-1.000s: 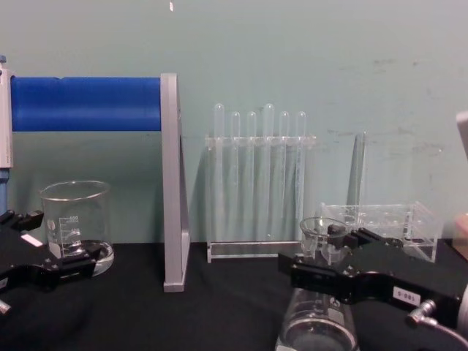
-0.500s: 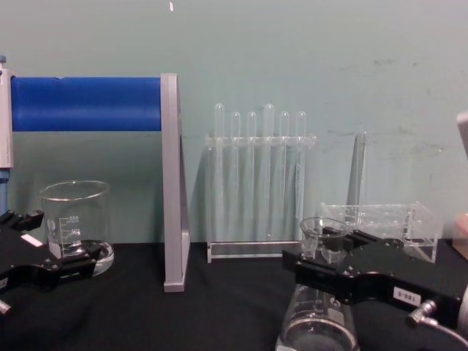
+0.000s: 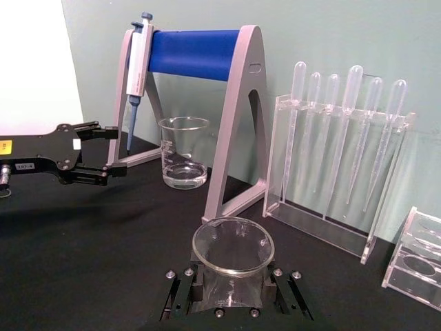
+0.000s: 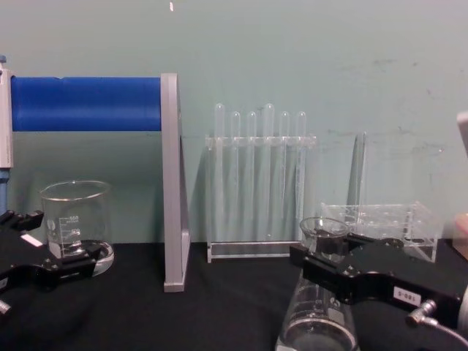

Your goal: Grasp the erlenmeyer flask with one hand, shake it three times, then place it back.

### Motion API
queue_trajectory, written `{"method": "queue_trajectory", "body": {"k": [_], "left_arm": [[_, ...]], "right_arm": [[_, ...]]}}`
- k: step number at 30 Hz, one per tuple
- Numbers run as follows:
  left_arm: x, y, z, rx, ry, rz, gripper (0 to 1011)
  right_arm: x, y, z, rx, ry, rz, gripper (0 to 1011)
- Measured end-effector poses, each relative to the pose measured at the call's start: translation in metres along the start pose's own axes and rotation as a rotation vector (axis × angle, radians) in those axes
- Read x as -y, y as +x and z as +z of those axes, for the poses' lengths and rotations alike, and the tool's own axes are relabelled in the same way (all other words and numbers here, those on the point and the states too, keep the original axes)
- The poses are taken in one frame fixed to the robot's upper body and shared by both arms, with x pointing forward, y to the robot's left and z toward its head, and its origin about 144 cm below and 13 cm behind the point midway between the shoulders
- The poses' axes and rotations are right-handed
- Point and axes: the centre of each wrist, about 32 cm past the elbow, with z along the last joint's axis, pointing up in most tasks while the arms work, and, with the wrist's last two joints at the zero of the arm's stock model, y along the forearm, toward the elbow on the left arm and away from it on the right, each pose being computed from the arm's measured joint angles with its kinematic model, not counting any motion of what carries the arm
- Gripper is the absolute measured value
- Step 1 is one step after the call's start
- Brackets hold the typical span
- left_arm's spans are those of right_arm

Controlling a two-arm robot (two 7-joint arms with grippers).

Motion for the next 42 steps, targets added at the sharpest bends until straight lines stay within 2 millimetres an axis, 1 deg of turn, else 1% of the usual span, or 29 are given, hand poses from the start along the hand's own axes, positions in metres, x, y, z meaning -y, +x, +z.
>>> {"method": "queue_trajectory", "body": {"k": [7, 11, 22, 29, 35, 42], "left_arm": [[0.000, 0.000, 0.000, 0.000, 0.000, 0.000, 1001], [0.000, 0.000, 0.000, 0.000, 0.000, 0.000, 1001], [0.000, 0.000, 0.000, 0.000, 0.000, 0.000, 1000], [0.000, 0.000, 0.000, 0.000, 0.000, 0.000, 1001], [0.000, 0.000, 0.000, 0.000, 0.000, 0.000, 1001], [0.000, 0.000, 0.000, 0.000, 0.000, 0.000, 1001]], "right_arm": [[0.000, 0.000, 0.000, -0.002, -0.002, -0.001, 456], [0.002, 0.001, 0.005, -0.006, -0.015, -0.012, 456], [0.008, 0.001, 0.031, -0.005, 0.011, -0.033, 456], [0.014, 0.000, 0.044, 0.001, 0.046, -0.036, 456], [0.018, -0.001, 0.049, 0.003, 0.064, -0.044, 456], [0.019, -0.001, 0.049, 0.001, 0.066, -0.050, 456]]}}
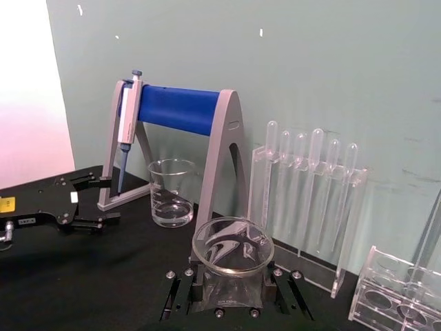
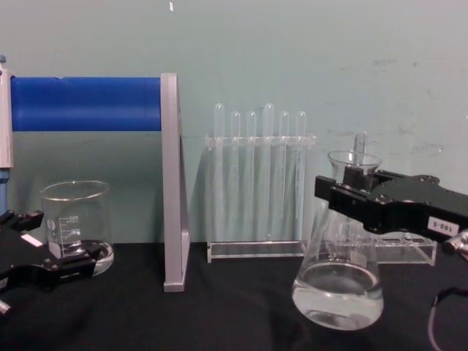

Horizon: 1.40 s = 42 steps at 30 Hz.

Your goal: Grasp the erlenmeyer flask with one hand, shake it three times, then place it back.

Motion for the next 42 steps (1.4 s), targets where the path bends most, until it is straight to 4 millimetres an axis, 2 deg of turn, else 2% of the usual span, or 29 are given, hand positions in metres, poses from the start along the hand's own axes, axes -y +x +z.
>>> {"method": "queue_trajectory", "body": {"k": [25, 42], "left_arm": [[0.000, 0.000, 0.000, 0.000, 0.000, 0.000, 1001], [0.000, 0.000, 0.000, 0.000, 0.000, 0.000, 1001]], "right_arm": [[-0.004, -0.006, -0.002, 0.005, -0.016, 0.016, 456], [-0.014, -0.037, -0.003, 0.003, -0.023, 0.180, 456]]}}
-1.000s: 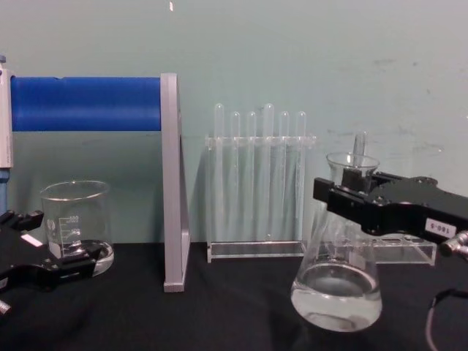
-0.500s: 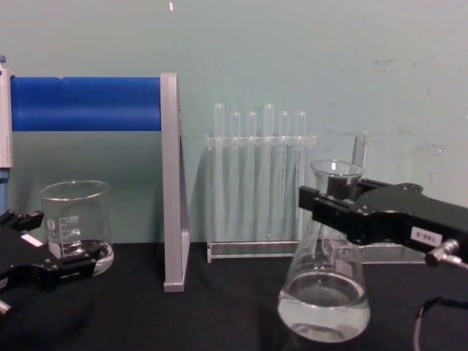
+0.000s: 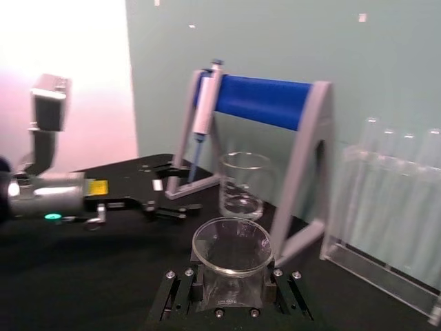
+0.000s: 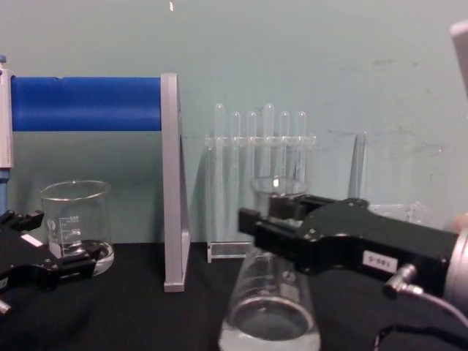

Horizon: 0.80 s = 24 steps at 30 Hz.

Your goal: Grasp the erlenmeyer flask with one hand, shake it three times, then place it back.

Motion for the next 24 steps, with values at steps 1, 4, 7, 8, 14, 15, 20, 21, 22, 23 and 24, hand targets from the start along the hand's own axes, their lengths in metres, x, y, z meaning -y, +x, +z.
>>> {"method": "queue_trajectory", "body": {"k": [1, 4, 7, 8, 14, 15, 20, 21, 22, 23, 24], "left_arm": [[0.000, 0.000, 0.000, 0.000, 0.000, 0.000, 1001], [0.000, 0.000, 0.000, 0.000, 0.000, 0.000, 1001], [0.000, 0.000, 0.000, 0.000, 0.000, 0.000, 1001], [0.000, 0.000, 0.000, 0.000, 0.000, 0.000, 1001], [0.000, 0.000, 0.000, 0.000, 0.000, 0.000, 1001], [0.000, 0.000, 0.000, 0.000, 0.000, 0.000, 1001], [0.000, 0.000, 0.000, 0.000, 0.000, 0.000, 1001], [0.000, 0.000, 0.000, 0.000, 0.000, 0.000, 1001], [0.000, 0.000, 0.000, 0.000, 0.000, 0.000, 1001], [0.000, 0.000, 0.000, 0.000, 0.000, 0.000, 1001], [0.000, 0.000, 0.000, 0.000, 0.000, 0.000, 1001]], "right_arm": [[-0.001, -0.003, 0.000, 0.001, 0.000, 0.018, 456], [-0.002, -0.007, 0.000, 0.003, -0.003, 0.045, 456], [-0.003, -0.012, 0.000, 0.006, -0.005, 0.082, 456], [-0.003, -0.013, 0.000, 0.007, -0.005, 0.091, 456], [-0.003, -0.020, 0.001, 0.011, -0.003, 0.150, 456], [-0.003, -0.021, 0.001, 0.013, -0.003, 0.163, 457], [-0.003, -0.023, 0.001, 0.014, -0.002, 0.179, 456], [-0.003, -0.022, 0.001, 0.015, 0.000, 0.175, 456], [-0.003, -0.022, 0.001, 0.015, -0.001, 0.171, 456], [-0.003, -0.020, 0.000, 0.015, -0.002, 0.156, 456], [-0.003, -0.019, 0.000, 0.015, -0.002, 0.147, 456]]}}
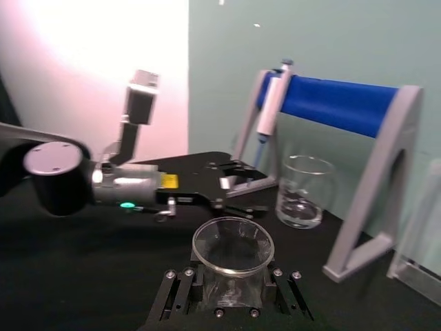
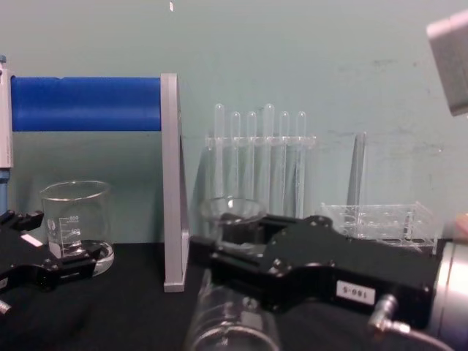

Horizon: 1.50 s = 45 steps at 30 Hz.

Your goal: Grasp the erlenmeyer flask with one hand, shake it three times, then place it back.

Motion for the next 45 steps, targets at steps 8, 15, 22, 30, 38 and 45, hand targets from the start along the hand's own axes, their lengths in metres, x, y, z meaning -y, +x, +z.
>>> {"method": "queue_trajectory", "body": {"k": [8, 15, 22, 30, 38, 45], "left_arm": [[0.000, 0.000, 0.000, 0.000, 0.000, 0.000, 1002], [0.000, 0.000, 0.000, 0.000, 0.000, 0.000, 1001], [0.000, 0.000, 0.000, 0.000, 0.000, 0.000, 1001], [0.000, 0.000, 0.000, 0.000, 0.000, 0.000, 1001], [0.000, 0.000, 0.000, 0.000, 0.000, 0.000, 1001], [0.000, 0.000, 0.000, 0.000, 0.000, 0.000, 1001]], "right_arm": [[0.003, 0.014, -0.001, 0.006, 0.001, -0.138, 456], [0.010, 0.032, -0.003, 0.002, -0.007, -0.304, 456], [0.021, 0.048, -0.004, -0.011, -0.013, -0.429, 456], [0.036, 0.066, -0.004, -0.007, -0.011, -0.569, 456], [0.045, 0.075, -0.003, 0.005, -0.006, -0.660, 456], [0.046, 0.076, -0.003, 0.015, -0.008, -0.682, 456]]}}
